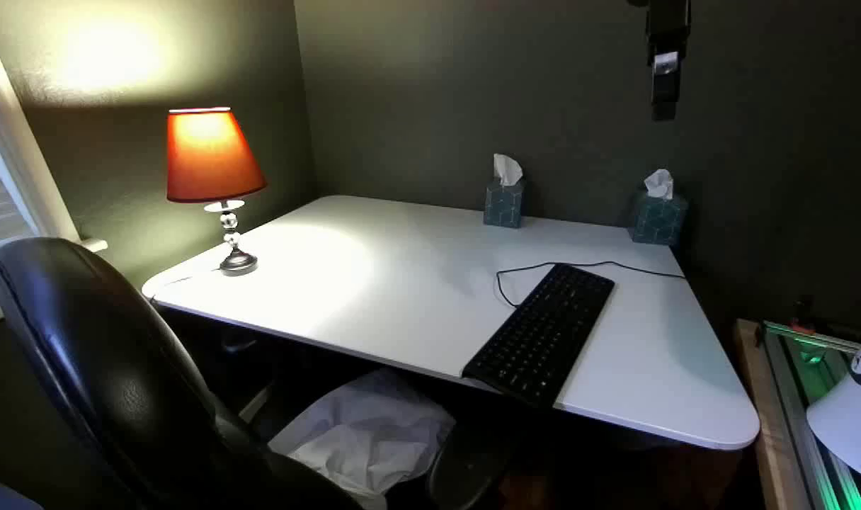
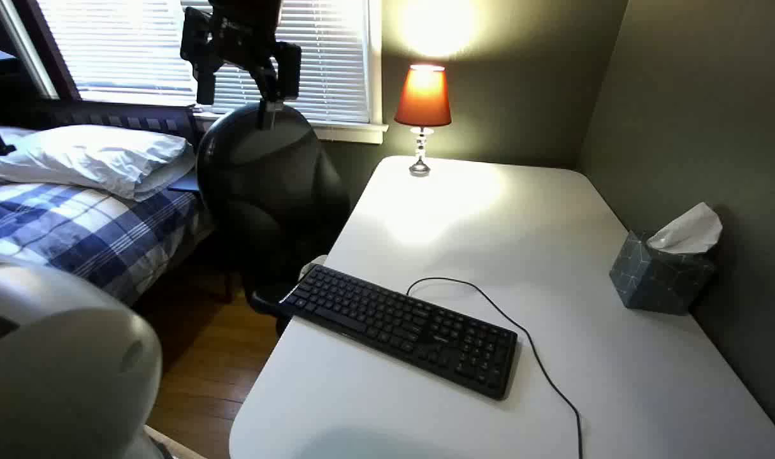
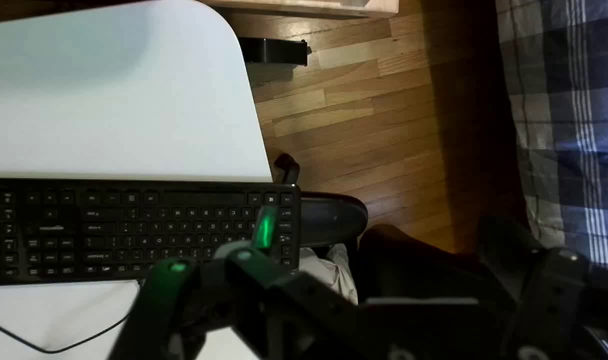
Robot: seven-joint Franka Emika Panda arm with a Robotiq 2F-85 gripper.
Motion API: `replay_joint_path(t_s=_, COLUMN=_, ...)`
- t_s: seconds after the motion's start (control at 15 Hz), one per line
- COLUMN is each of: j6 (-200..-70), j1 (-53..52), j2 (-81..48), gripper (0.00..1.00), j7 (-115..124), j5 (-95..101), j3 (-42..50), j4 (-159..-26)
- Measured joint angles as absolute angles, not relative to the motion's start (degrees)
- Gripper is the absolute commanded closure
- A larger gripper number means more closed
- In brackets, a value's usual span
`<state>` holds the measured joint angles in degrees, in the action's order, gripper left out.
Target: Press a button on the top right of the keyboard
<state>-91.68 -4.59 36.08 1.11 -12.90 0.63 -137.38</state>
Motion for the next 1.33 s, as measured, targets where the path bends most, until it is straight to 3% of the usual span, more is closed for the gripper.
replay_joint_path(t_s=0.73, j6=-93.3, j1=-3.6, j2=35.1, gripper=0.0, j7=1.1, j5=-12.9, j3=0.4, j4=-137.3)
replay_joint_path(t_s=1.33, j6=-111.6, j1=-2.9, j2=25.7, gripper=0.0, j7=0.7, j5=-11.0, j3=-1.0, j4=-138.3)
